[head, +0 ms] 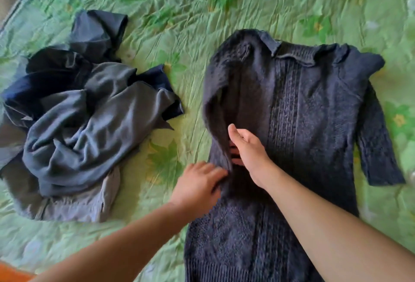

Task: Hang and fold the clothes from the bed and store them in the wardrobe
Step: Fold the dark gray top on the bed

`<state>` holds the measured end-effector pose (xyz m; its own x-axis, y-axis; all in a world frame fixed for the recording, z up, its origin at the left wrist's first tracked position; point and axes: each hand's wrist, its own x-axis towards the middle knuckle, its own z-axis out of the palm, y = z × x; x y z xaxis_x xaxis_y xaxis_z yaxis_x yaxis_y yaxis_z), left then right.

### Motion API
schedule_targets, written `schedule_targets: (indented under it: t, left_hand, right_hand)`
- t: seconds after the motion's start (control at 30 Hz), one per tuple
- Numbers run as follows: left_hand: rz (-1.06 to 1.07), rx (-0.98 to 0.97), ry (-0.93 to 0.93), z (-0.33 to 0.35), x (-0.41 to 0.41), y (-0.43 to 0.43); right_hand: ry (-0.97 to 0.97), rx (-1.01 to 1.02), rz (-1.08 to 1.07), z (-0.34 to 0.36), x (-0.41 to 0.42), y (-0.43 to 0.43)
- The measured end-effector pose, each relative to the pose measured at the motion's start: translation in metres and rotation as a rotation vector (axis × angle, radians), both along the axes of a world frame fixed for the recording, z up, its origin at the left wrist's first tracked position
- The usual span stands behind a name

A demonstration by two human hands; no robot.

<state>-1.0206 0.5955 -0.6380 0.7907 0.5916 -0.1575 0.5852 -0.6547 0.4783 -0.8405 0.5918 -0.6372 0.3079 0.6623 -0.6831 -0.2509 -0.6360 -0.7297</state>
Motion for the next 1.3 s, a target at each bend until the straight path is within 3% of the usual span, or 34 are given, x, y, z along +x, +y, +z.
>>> schedule_targets:
  t: [0.1, 0.2, 0.27, 0.33, 0.4, 0.47, 0.57, 0.63, 0.77, 0.8, 0.83, 0.97, 1.03, 1.13, 1.2, 1.27, 1.3]
  left_hand:
    - [-0.235, 0.059, 0.094, -0.003, 0.002, -0.034]
    - [-0.195, -0.066, 0.028, -0.008, 0.003, -0.044]
    - [0.011, -0.304, -0.12, -0.01, 0.007, -0.041]
    - [0.409, -0.494, -0.24, -0.015, 0.016, -0.035]
    - [0.798, -0.711, -0.305, -0.016, 0.03, -0.024]
    - [0.96, -0.94, -0.35, -0.018, 0.043, -0.012]
    - [0.994, -1.114, -0.318, -0.015, 0.051, 0.001]
    - [0.949, -1.16, -0.342, -0.008, 0.052, 0.008]
    - [0.88, -1.369, -0.568, 0.011, 0.056, 0.023]
    - [0.899, -1.381, -0.593, 0.015, 0.057, 0.024]
    - [0.917, -1.355, -0.578, 0.015, 0.057, 0.024]
    - [0.965, -1.212, -0.424, 0.004, 0.066, 0.014]
    - [0.955, -1.2, -0.404, -0.003, 0.079, 0.013]
    - [0.916, -1.173, -0.405, -0.011, 0.106, 0.017]
    - [0.898, -1.184, -0.434, -0.014, 0.122, 0.018]
    - [0.891, -1.182, -0.458, -0.013, 0.134, 0.02]
    - [0.886, -1.16, -0.476, -0.013, 0.137, 0.022]
  right_hand:
    - [-0.063, -0.079, 0.123, 0.0, 0.007, -0.007]
    - [-0.218, -0.173, 0.182, -0.012, 0.011, -0.022]
    - [-0.08, -0.19, -0.029, -0.019, 0.018, -0.03]
    - [0.069, -0.245, -0.204, -0.028, 0.024, -0.04]
    - [0.019, -0.314, -0.148, -0.033, 0.026, -0.049]
    - [-0.079, -0.377, -0.037, -0.034, 0.024, -0.063]
    - [-0.071, -0.33, -0.05, -0.033, 0.011, -0.075]
    - [0.108, -0.267, -0.186, -0.023, 0.008, -0.067]
    - [0.879, -0.09, -0.325, 0.02, 0.047, -0.07]
    - [0.887, -0.036, -0.328, 0.028, 0.058, -0.082]
    - [0.813, -0.03, -0.299, 0.035, 0.067, -0.096]
    - [0.046, -0.514, -0.035, 0.001, 0.078, -0.121]
    - [-0.292, -0.486, 0.04, -0.012, 0.087, -0.116]
    - [-0.488, -0.299, 0.289, -0.004, 0.082, -0.117]
    - [-0.724, -0.336, 0.54, -0.009, 0.066, -0.121]
    - [-0.834, -0.317, 0.535, -0.012, 0.056, -0.115]
    - [-0.76, -0.265, 0.416, -0.01, 0.058, -0.11]
